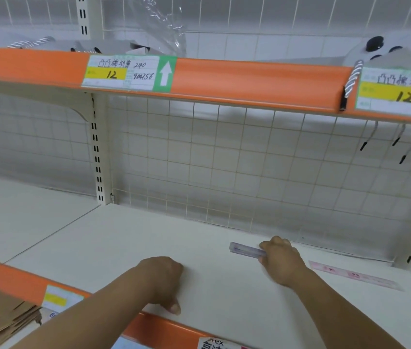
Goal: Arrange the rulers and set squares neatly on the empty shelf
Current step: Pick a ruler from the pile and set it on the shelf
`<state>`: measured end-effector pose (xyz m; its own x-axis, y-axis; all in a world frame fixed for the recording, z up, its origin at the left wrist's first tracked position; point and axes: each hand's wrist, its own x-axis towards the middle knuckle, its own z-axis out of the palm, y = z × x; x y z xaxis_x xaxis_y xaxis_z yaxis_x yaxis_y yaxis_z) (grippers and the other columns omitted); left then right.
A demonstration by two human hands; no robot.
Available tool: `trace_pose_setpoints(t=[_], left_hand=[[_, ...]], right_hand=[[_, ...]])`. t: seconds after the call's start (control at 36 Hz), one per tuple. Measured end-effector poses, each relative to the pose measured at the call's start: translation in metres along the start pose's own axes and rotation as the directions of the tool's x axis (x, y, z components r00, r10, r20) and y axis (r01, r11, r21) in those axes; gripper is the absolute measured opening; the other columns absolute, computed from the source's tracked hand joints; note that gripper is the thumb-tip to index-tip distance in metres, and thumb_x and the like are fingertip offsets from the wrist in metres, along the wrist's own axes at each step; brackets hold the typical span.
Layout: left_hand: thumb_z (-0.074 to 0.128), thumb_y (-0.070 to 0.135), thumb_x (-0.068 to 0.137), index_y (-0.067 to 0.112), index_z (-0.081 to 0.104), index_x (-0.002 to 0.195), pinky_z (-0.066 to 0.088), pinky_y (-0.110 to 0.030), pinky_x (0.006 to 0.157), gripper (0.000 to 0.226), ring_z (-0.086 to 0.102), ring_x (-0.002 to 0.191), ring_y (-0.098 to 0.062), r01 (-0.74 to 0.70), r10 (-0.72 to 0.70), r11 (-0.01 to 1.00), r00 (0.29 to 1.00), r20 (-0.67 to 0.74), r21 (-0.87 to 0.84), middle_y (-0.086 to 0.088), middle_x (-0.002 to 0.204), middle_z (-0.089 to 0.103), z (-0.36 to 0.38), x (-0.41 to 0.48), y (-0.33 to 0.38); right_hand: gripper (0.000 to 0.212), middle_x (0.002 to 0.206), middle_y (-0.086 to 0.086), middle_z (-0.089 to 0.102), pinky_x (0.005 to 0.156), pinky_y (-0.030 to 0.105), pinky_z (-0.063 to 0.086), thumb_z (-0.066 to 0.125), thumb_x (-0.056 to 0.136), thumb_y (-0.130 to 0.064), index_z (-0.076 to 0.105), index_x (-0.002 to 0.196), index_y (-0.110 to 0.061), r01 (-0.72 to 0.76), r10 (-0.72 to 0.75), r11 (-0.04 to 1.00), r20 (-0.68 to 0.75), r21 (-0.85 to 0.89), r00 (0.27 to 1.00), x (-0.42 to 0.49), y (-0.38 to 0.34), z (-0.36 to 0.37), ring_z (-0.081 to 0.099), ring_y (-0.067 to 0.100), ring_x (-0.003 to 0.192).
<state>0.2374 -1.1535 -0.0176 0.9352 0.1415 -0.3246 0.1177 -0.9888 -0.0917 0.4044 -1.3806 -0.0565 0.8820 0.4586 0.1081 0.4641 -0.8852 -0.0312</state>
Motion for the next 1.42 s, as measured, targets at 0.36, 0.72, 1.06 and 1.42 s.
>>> trace_pose_setpoints(t=[0.36,0.72,1.06,1.42], left_hand=[[0.068,0.049,0.081,0.015,0.05,0.127,0.044,-0.031,0.088,0.06,0.054,0.114,-0.022,-0.021,0.021,1.0,1.0,-0.019,-0.007,-0.003,0.126,0.055,0.002,-0.002,-0.002],[0.04,0.046,0.098,0.016,0.051,0.126,0.043,-0.035,0.094,0.043,0.052,0.119,-0.023,-0.058,0.084,0.991,0.97,-0.227,0.117,-0.005,0.13,0.054,0.012,-0.009,0.004],[0.038,0.038,0.101,0.014,0.052,0.122,0.044,-0.033,0.089,0.035,0.053,0.117,-0.024,-0.17,0.227,0.965,0.922,-0.315,0.198,-0.006,0.128,0.055,-0.005,-0.019,0.024],[0.038,0.04,0.1,0.015,0.053,0.118,0.042,-0.031,0.08,0.035,0.056,0.111,-0.023,-0.244,0.318,0.938,0.89,-0.326,0.247,-0.004,0.121,0.059,-0.018,-0.033,0.081]], right_hand=[[0.034,0.125,0.004,0.046,0.095,0.035,0.033,0.043,0.098,-0.036,0.055,0.124,-0.019,0.062,-0.061,0.995,0.021,-0.081,0.998,-0.039,-0.04,-0.015,0.04,0.025,0.12],[0.027,0.096,0.003,0.056,0.072,0.028,0.036,0.036,0.1,-0.036,0.053,0.093,-0.016,-0.024,0.027,0.999,0.1,-0.035,0.995,-0.079,-0.056,-0.026,0.051,0.02,0.087],[0.026,0.102,0.005,0.06,0.071,0.027,0.034,0.036,0.1,-0.038,0.049,0.09,-0.018,-0.157,0.158,0.987,0.026,-0.025,0.987,-0.124,-0.059,-0.045,0.042,0.017,0.082],[0.028,0.097,0.006,0.055,0.071,0.028,0.035,0.038,0.099,-0.037,0.053,0.094,-0.015,-0.251,0.252,0.967,0.013,-0.032,0.968,-0.169,-0.023,-0.065,0.042,0.019,0.084]])
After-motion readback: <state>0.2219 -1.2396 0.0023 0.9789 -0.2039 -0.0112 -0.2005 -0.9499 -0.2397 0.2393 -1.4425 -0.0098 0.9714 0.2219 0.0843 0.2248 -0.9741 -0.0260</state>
